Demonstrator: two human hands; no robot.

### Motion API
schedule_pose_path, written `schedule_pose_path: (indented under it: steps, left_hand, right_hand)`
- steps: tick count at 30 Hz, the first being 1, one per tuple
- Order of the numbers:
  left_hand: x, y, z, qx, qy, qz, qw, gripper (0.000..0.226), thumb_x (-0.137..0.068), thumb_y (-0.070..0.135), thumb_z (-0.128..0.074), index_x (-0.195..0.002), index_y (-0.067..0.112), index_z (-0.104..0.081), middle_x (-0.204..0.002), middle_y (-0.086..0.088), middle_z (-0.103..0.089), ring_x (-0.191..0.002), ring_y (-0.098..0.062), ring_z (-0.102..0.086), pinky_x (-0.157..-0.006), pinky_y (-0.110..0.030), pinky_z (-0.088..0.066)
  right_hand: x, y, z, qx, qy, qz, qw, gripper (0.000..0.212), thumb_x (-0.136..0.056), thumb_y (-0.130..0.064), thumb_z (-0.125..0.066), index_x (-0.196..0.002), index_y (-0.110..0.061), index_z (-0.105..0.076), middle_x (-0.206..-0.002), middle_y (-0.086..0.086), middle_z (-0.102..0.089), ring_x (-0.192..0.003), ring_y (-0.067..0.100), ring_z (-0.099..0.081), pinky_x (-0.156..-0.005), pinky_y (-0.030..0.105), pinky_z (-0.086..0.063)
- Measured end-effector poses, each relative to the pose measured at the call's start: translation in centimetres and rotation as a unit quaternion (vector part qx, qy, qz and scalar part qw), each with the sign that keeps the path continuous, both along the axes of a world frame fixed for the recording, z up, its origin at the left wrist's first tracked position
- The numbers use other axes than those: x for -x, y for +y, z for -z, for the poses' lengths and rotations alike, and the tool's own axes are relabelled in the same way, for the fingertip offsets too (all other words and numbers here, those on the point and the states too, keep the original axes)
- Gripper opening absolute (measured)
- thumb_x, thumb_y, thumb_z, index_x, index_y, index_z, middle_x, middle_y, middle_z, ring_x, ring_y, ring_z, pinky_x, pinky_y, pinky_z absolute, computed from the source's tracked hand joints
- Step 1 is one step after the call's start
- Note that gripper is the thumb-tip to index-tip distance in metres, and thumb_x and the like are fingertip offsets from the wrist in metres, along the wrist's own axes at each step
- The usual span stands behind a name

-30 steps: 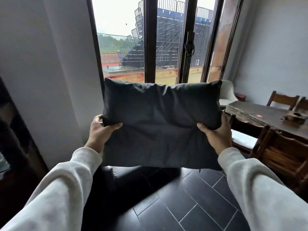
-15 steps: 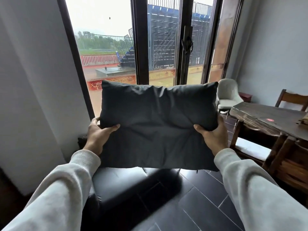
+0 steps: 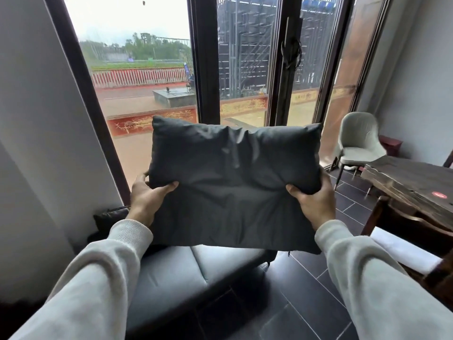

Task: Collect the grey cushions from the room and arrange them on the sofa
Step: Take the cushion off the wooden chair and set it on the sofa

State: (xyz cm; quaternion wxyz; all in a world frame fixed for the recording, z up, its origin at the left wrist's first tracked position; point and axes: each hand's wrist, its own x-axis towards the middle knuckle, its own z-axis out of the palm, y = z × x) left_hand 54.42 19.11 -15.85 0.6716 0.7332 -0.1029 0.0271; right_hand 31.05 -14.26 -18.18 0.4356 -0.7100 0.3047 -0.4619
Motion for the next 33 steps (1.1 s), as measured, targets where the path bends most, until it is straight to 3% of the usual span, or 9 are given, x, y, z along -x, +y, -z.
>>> schedule_pose_path:
  steps: [5,10,13,15,18,22,24,28,33]
  left_hand:
    - [-6.7,-4.6,2.5,-0.010,0.024,-0.004,1.000,0.070,-0.068,0.019,-0.099,-0.127,0.027,-0.060,-0.113,-0.007,-0.074,-0.105,-0.028,-0.073,-0.098,-0.049,-0.059]
    - [-15.5,-10.2,5.6,-0.013,0.042,-0.002,0.999,0.075,-0.067,0.018,-0.099,-0.132,0.017,-0.061,-0.118,-0.010,-0.073,-0.108,-0.030,-0.072,-0.099,-0.050,-0.058]
    - [-21.5,-13.4,7.4,-0.008,0.071,0.007,0.997,0.077,-0.066,0.017,-0.100,-0.132,0.015,-0.061,-0.118,-0.010,-0.072,-0.109,-0.031,-0.072,-0.098,-0.050,-0.058]
    - [-25.5,-15.1,8.6,-0.008,0.095,0.017,0.995,0.076,-0.066,0.018,-0.100,-0.131,0.017,-0.061,-0.117,-0.006,-0.073,-0.108,-0.029,-0.071,-0.098,-0.050,-0.059]
    - [-30.6,-17.2,10.4,-0.013,0.115,0.028,0.993,0.079,-0.065,0.022,-0.101,-0.133,0.023,-0.060,-0.114,0.002,-0.071,-0.105,-0.022,-0.072,-0.091,-0.044,-0.060]
    - [-35.9,-19.2,13.3,-0.033,0.135,0.025,0.990,0.077,-0.065,0.021,-0.101,-0.132,0.021,-0.063,-0.117,0.000,-0.073,-0.107,-0.021,-0.072,-0.091,-0.042,-0.060]
    - [-38.2,-20.1,15.0,-0.044,0.159,0.028,0.986,0.075,-0.064,0.021,-0.101,-0.130,0.018,-0.066,-0.119,-0.003,-0.075,-0.108,-0.024,-0.073,-0.096,-0.048,-0.059]
    - [-41.4,-21.9,18.6,-0.063,0.208,0.012,0.976,0.068,-0.061,0.026,-0.103,-0.120,0.018,-0.072,-0.111,0.001,-0.079,-0.102,-0.023,-0.075,-0.096,-0.050,-0.060]
    - [-42.8,-24.2,24.2,-0.066,0.251,-0.040,0.965,0.059,-0.059,0.024,-0.103,-0.110,0.025,-0.073,-0.110,0.002,-0.079,-0.103,-0.024,-0.074,-0.096,-0.051,-0.059]
  right_hand:
    - [-6.8,-5.1,2.3,-0.011,0.036,-0.015,0.999,0.100,-0.068,-0.038,-0.097,-0.153,-0.027,-0.046,-0.145,-0.002,-0.061,-0.131,0.025,-0.058,-0.113,0.045,-0.045]
    - [-15.2,-10.6,4.6,-0.033,0.070,-0.018,0.997,0.101,-0.063,-0.044,-0.097,-0.150,-0.027,-0.048,-0.142,-0.001,-0.064,-0.127,0.026,-0.062,-0.111,0.047,-0.047]
    - [-20.8,-14.1,5.3,-0.054,0.086,-0.017,0.995,0.096,-0.052,-0.056,-0.094,-0.135,-0.029,-0.056,-0.128,-0.006,-0.071,-0.116,0.023,-0.068,-0.104,0.047,-0.053]
    - [-24.5,-16.3,6.1,-0.064,0.095,-0.016,0.993,0.087,-0.048,-0.055,-0.096,-0.122,-0.030,-0.060,-0.116,-0.010,-0.074,-0.107,0.020,-0.071,-0.099,0.046,-0.056]
    - [-29.7,-19.1,7.7,-0.092,0.114,-0.022,0.989,0.088,-0.045,-0.054,-0.100,-0.120,-0.029,-0.062,-0.116,-0.011,-0.075,-0.107,0.018,-0.072,-0.098,0.047,-0.057]
    - [-35.0,-21.7,10.1,-0.112,0.161,-0.029,0.980,0.076,-0.042,-0.056,-0.099,-0.104,-0.032,-0.062,-0.102,-0.018,-0.076,-0.096,0.010,-0.072,-0.091,0.044,-0.059]
    - [-37.5,-22.9,11.2,-0.113,0.188,-0.038,0.975,0.073,-0.043,-0.055,-0.097,-0.105,-0.034,-0.066,-0.099,-0.021,-0.076,-0.094,0.006,-0.072,-0.091,0.040,-0.058]
    - [-42.8,-26.0,13.9,-0.110,0.232,-0.059,0.965,0.070,-0.046,-0.053,-0.096,-0.109,-0.036,-0.071,-0.099,-0.019,-0.076,-0.099,0.012,-0.071,-0.094,0.041,-0.056]
    - [-49.2,-30.3,20.5,-0.127,0.268,-0.106,0.949,0.069,-0.054,-0.039,-0.102,-0.114,-0.025,-0.071,-0.099,-0.013,-0.074,-0.100,0.020,-0.071,-0.088,0.037,-0.056]
